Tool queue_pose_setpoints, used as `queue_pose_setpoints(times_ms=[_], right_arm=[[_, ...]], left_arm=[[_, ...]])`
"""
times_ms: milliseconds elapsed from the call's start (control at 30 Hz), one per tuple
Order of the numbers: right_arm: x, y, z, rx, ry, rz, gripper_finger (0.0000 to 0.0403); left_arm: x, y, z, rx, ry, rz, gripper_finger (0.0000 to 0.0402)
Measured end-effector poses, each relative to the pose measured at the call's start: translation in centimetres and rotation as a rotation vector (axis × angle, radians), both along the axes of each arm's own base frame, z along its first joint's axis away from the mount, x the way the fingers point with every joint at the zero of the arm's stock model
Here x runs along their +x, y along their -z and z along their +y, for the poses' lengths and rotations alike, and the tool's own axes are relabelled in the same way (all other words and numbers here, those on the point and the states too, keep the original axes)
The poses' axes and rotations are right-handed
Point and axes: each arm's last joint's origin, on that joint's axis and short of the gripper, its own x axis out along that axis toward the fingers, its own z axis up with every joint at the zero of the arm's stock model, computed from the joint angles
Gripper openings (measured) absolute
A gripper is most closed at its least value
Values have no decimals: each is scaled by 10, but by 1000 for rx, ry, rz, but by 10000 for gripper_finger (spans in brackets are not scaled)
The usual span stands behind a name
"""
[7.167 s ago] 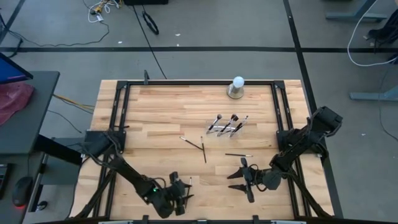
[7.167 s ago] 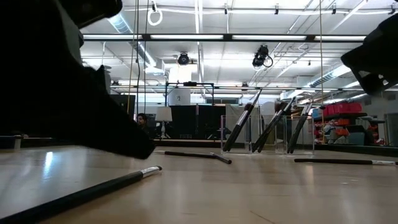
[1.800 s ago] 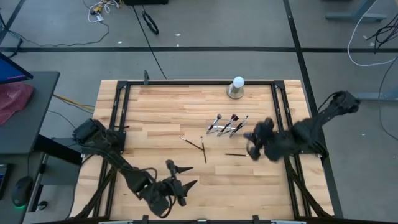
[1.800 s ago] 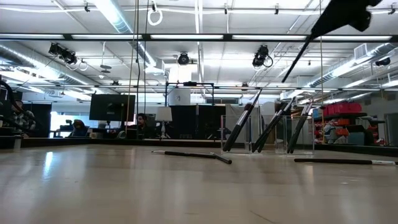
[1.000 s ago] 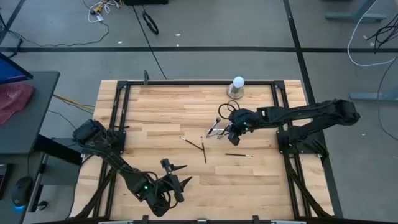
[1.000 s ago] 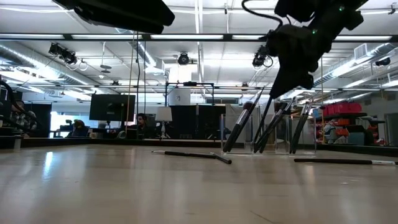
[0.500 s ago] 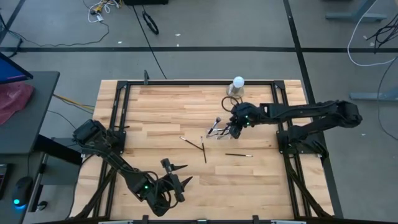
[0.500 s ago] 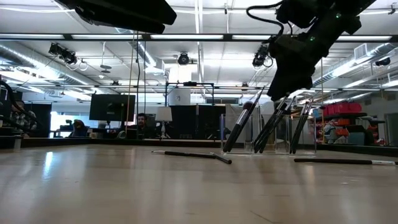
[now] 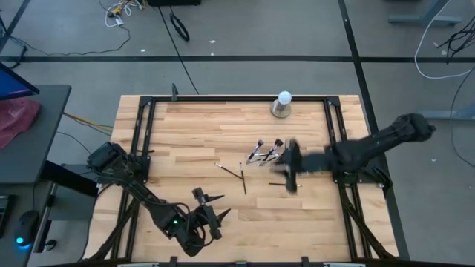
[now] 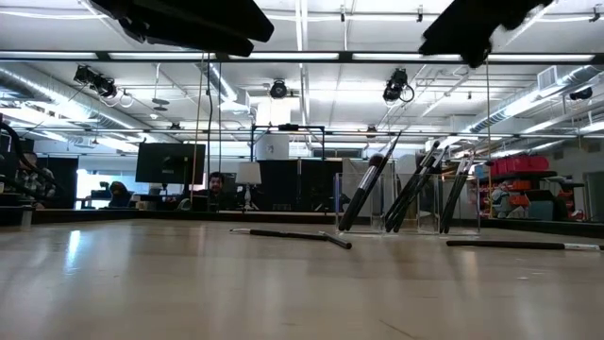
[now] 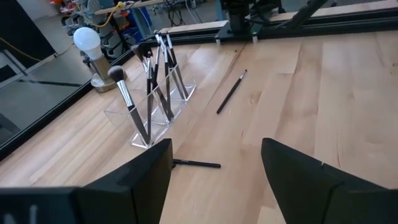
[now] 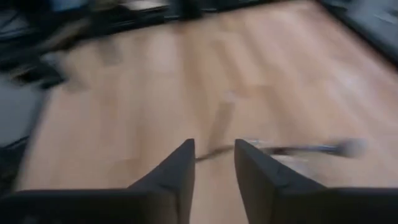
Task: Put items in baskets/containers
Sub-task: Put the black eyeshadow brush into the transparent organizer
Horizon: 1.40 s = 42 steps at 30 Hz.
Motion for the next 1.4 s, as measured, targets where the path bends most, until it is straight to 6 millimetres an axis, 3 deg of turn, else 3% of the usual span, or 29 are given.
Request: queue_pose_setpoints(times_ms=[200,333,433,600,800,967,1133,1400], right_arm=[[-5,33,87,-120,-145,-21,60],[-6,73,118,-199,-202,85,32],[1,101,128,-155,-126,123,22],[28,136,124,-95,17,97,48],[65,158,99,-13,155,25,148],[82,175,72,-8,293,18,210],[94,187,60,-9,329,-11,217],[105,200,46,-58,362,26,186]], left_arm=[[1,0,2,-4,-6,1,252],[1,0,2,-4,-6,2,252],[1,1,2,-4,-4,5,252],[1,1,2,-3,-4,8,252],[1,1,2,-7,-2,9,252],[1,1,2,-10,-3,7,252],[1,1,2,-11,-3,7,252],[1,1,2,-11,-3,6,252]])
